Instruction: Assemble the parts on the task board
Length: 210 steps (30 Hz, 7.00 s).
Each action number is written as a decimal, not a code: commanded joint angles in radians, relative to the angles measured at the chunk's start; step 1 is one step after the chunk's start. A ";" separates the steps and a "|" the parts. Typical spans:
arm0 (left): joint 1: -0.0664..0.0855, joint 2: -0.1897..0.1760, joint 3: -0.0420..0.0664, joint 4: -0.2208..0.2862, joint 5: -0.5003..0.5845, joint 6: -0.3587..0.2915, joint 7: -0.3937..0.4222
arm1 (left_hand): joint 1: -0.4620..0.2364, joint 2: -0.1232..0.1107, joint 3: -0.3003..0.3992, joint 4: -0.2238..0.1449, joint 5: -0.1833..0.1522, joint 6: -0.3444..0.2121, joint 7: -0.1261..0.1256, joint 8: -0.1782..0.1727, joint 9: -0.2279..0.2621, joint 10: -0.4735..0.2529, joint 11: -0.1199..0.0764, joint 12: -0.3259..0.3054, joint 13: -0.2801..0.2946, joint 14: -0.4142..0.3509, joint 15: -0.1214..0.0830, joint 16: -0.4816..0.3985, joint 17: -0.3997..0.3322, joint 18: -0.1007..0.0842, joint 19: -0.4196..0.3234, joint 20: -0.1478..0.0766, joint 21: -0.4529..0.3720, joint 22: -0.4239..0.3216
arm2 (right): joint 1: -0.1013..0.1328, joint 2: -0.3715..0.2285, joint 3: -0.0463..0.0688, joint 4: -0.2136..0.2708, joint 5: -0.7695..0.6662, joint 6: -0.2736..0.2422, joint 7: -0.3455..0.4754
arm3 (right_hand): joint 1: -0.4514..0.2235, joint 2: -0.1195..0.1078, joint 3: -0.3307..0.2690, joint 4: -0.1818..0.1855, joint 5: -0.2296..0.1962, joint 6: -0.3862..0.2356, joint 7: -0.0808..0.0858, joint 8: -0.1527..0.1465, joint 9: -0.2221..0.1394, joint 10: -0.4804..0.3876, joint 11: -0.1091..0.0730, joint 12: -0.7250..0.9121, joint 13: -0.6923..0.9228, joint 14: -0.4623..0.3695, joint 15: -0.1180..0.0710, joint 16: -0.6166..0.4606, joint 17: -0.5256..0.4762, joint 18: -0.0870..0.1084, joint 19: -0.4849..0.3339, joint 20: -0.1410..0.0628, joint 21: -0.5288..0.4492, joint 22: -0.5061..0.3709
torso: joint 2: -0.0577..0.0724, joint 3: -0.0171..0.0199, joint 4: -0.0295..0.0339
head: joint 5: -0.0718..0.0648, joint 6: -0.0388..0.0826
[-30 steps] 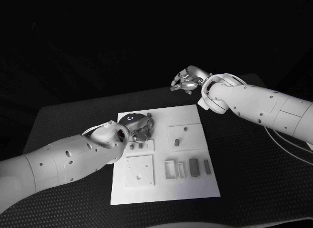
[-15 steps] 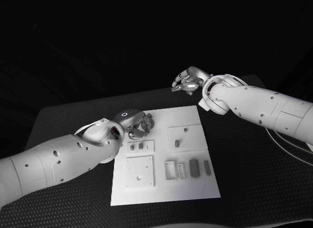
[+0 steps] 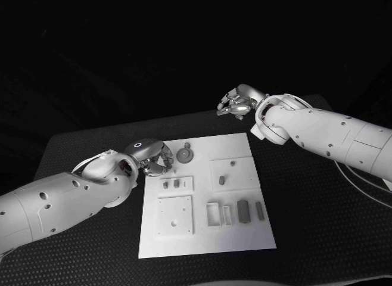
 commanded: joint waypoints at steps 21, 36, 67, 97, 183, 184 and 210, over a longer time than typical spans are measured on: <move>-0.001 0.042 -0.012 -0.062 0.002 0.045 0.021 | -0.001 0.013 0.005 0.000 0.003 0.009 0.002 0.004 0.001 0.007 -0.001 0.000 0.002 0.009 -0.002 0.002 -0.002 0.070 0.002 -0.004 0.004 0.020 | -0.004 0.005 0.000 -0.001 0.000 0.012 0.008 | -0.009 0.004 0.000 0.000 -0.003 0.000 0.008 -0.004 0.002 0.001 -0.001 0.001 -0.001 -0.001 -0.006 -0.006 0.001 0.027 0.003 -0.007 -0.006 0.020 | 0.001 0.0050 0.0210 | 0.007 -0.007; -0.001 0.053 -0.019 -0.060 0.002 0.057 0.024 | -0.002 0.014 0.006 0.000 0.003 0.009 0.002 0.005 0.001 0.008 -0.001 -0.001 0.003 0.008 -0.003 0.001 -0.003 0.069 0.001 -0.004 0.003 0.019 | -0.004 0.006 0.000 -0.001 0.000 0.011 0.008 | -0.009 0.004 0.000 0.000 -0.003 0.000 0.008 -0.005 0.002 0.001 -0.001 0.001 -0.002 -0.001 -0.006 -0.006 0.001 0.027 0.003 -0.007 -0.006 0.020 | 0.000 0.0040 0.0221 | 0.007 -0.009; -0.001 0.055 -0.022 -0.057 -0.003 0.069 0.026 | 0.000 0.019 0.009 -0.001 0.003 0.011 0.001 0.007 0.002 0.013 -0.002 -0.002 0.006 0.009 -0.004 0.000 -0.006 0.067 0.001 -0.006 0.000 0.018 | -0.004 0.005 0.000 -0.001 0.000 0.012 0.008 | -0.009 0.005 0.000 -0.001 -0.003 0.000 0.008 -0.005 0.003 0.002 -0.001 0.001 -0.002 -0.001 -0.006 -0.007 0.001 0.027 0.003 -0.007 -0.006 0.020 | 0.001 0.0039 0.0225 | 0.004 -0.012; -0.001 0.081 -0.041 -0.083 -0.024 0.116 -0.013 | -0.005 0.028 0.010 0.001 0.003 0.011 0.001 0.009 0.002 0.015 -0.003 -0.006 0.009 0.010 -0.004 0.001 -0.008 0.065 0.003 -0.007 -0.002 0.018 | -0.005 0.005 0.000 0.002 0.000 0.017 0.008 | -0.009 0.006 0.000 -0.001 -0.003 0.000 0.008 -0.005 0.003 0.002 -0.001 0.001 -0.002 -0.001 -0.006 -0.007 0.002 0.027 0.003 -0.007 -0.006 0.020 | 0.001 0.0051 0.0210 | -0.001 -0.016; 0.005 -0.047 -0.012 -0.098 0.213 0.020 0.001 | -0.040 -0.053 -0.005 0.009 -0.008 -0.168 0.067 -0.051 -0.048 -0.084 0.034 -0.025 0.020 -0.038 0.031 -0.009 -0.034 0.078 -0.028 0.024 -0.031 0.015 | -0.006 -0.065 -0.018 0.061 0.000 0.008 0.056 | 0.013 0.001 0.008 -0.027 -0.003 -0.053 0.030 -0.038 -0.005 -0.017 0.020 -0.009 -0.006 -0.018 0.014 -0.025 -0.004 0.027 -0.021 0.002 -0.020 0.018 | -0.002 0.0009 0.0232 | -0.001 0.017; 0.005 -0.055 -0.002 -0.100 0.244 0.015 0.007 | -0.039 -0.059 -0.004 0.006 -0.007 -0.172 0.072 -0.052 -0.049 -0.097 0.038 -0.028 0.018 -0.049 0.036 -0.020 -0.039 0.077 -0.039 0.027 -0.039 0.012 | -0.006 -0.074 -0.023 0.072 -0.003 0.014 0.061 | 0.019 -0.001 0.010 -0.028 -0.003 -0.058 0.032 -0.040 -0.005 -0.025 0.022 -0.015 -0.009 -0.026 0.016 -0.034 -0.008 0.027 -0.031 0.006 -0.026 0.017 | -0.002 0.0003 0.0239 | 0.000 0.019; 0.027 -0.158 0.007 -0.073 1.040 0.077 0.244 | -0.103 -0.023 -0.035 -0.001 -0.044 -0.190 0.058 0.017 -0.044 -0.169 0.086 -0.020 -0.033 -0.293 0.169 -0.670 -0.253 -0.024 -0.435 0.161 -0.345 -0.340 | -0.043 -0.265 -0.151 0.323 -0.484 0.010 0.086 | 0.144 -0.033 0.009 -0.032 -0.004 -0.072 0.055 -0.027 -0.006 -0.117 0.111 -0.838 -0.745 -0.024 0.102 -0.350 -0.138 0.027 -0.121 0.093 -0.211 -0.066 | -0.003 -0.0262 0.0245 | -0.020 0.063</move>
